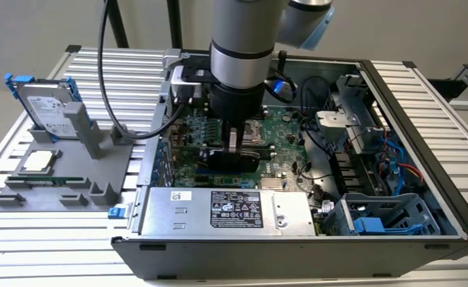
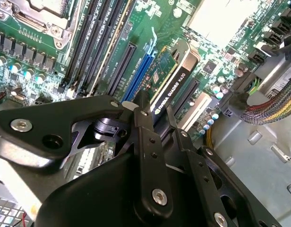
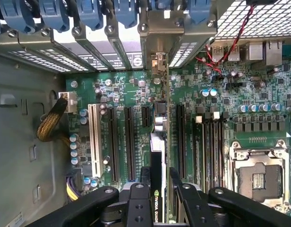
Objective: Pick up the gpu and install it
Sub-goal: 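Insert the gpu into the slot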
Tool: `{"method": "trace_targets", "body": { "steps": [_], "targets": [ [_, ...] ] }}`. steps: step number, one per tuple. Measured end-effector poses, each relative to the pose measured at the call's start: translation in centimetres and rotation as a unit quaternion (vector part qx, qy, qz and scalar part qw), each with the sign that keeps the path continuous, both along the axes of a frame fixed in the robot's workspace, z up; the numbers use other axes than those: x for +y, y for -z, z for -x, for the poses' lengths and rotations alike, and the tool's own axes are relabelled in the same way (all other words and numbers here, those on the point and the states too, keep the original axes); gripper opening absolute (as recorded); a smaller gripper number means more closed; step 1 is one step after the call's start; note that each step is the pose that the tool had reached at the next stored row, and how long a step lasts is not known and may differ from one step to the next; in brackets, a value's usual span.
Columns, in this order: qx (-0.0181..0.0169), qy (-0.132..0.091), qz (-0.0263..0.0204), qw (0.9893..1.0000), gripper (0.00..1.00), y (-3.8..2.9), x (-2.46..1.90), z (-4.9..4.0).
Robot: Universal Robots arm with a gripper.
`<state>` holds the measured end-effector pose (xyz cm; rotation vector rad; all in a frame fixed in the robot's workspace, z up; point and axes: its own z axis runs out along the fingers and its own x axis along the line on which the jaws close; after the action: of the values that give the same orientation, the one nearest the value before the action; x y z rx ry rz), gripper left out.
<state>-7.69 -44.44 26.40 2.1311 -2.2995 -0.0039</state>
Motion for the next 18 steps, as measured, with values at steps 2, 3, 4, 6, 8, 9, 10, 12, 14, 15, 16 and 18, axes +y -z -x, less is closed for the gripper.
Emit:
{"method": "trace_targets", "body": {
  "steps": [2, 3, 4, 6, 8, 9, 10, 12, 14, 15, 16, 18],
  "targets": [
    [-0.0001, 0.0, -0.0002, 1.0, 0.0, 0.07, 0.03, 0.04],
    [-0.0001, 0.0, -0.0004, 1.0, 0.0, 0.11, 0.05, 0.08],
    [-0.0001, 0.0, -0.0005, 1.0, 0.0, 0.14, 0.06, 0.11],
    [0.0, 0.0, -0.0007, 1.0, 0.0, 0.2, 0.07, 0.16],
    [-0.0001, 0.0, -0.0012, 1.0, 0.0, 0.27, 0.09, 0.21],
    [0.0, 0.0, -0.0013, 1.0, 0.0, 0.27, 0.09, 0.21],
    [0.0, 0.0, -0.0013, 1.0, 0.0, 0.27, 0.09, 0.22],
    [0.0, 0.0, -0.0013, 1.0, 0.0, 0.27, 0.09, 0.24],
    [0.0, 0.0, -0.0014, 1.0, 0.0, 0.27, 0.09, 0.25],
    [-0.0001, 0.0, -0.0013, 1.0, 0.0, 0.27, 0.1, 0.26],
    [-0.0001, 0.0, -0.0011, 1.0, 0.0, 0.28, 0.14, 0.28],
    [-0.0001, 0.0, -0.001, 1.0, 0.0, 0.26, 0.14, 0.29]
  ]
}}
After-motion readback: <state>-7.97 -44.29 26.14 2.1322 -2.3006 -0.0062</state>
